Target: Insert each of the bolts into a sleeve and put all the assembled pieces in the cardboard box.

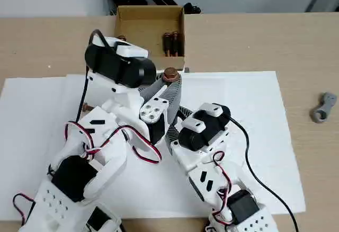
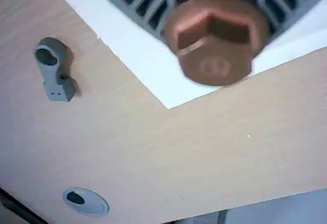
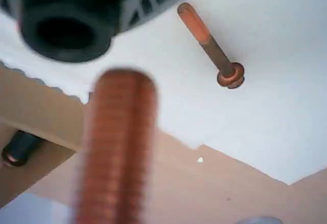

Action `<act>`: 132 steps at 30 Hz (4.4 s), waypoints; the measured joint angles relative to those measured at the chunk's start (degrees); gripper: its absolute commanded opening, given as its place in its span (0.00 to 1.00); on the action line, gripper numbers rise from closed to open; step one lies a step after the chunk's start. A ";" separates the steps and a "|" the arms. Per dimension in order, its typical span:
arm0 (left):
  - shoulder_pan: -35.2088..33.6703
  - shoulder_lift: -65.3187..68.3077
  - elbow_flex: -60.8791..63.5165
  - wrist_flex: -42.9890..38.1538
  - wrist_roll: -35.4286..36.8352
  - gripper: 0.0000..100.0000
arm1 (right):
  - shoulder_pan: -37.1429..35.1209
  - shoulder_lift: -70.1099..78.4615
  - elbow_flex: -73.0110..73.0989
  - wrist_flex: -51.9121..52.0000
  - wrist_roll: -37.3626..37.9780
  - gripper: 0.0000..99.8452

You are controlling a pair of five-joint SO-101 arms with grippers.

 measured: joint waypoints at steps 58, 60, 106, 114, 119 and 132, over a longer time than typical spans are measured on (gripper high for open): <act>0.44 0.62 9.41 -8.35 0.44 0.00 | 0.00 0.09 0.09 0.00 0.00 0.00; 0.53 0.62 9.41 -8.35 0.44 0.00 | 0.00 0.09 0.09 0.00 0.00 0.00; -4.92 8.18 4.31 -10.81 2.46 0.00 | 0.00 0.00 -0.09 0.00 0.09 0.00; -4.92 8.35 6.24 -9.76 2.55 0.00 | -0.09 0.18 0.09 0.00 0.09 0.00; -4.57 8.35 6.51 -9.67 4.13 0.00 | -0.18 0.09 0.00 0.00 0.09 0.00; -1.93 8.26 8.35 -9.58 3.78 0.00 | 0.09 0.18 0.09 0.09 0.00 0.00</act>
